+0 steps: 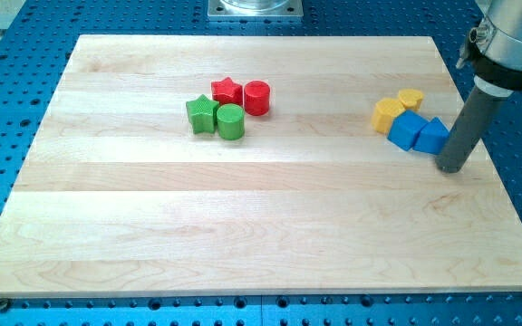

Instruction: Move the heart to the top center of the board

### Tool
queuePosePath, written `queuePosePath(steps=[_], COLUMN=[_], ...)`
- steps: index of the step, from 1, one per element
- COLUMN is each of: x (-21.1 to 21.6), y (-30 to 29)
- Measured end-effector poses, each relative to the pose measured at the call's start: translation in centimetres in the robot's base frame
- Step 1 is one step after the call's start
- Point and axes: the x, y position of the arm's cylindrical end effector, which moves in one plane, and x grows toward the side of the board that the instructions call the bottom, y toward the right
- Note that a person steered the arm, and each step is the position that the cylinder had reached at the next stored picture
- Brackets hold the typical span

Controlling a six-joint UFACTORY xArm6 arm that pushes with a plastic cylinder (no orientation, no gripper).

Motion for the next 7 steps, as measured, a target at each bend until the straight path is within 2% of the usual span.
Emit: queuePosePath(steps=[1, 2, 3, 4, 5, 6, 7], x=[-0.5, -4.4, -5.8, -7.8, -11.0, -14.9, -11.5], y=[3.8, 0.5, -4.4, -2.6, -7.2, -8.8, -1.3])
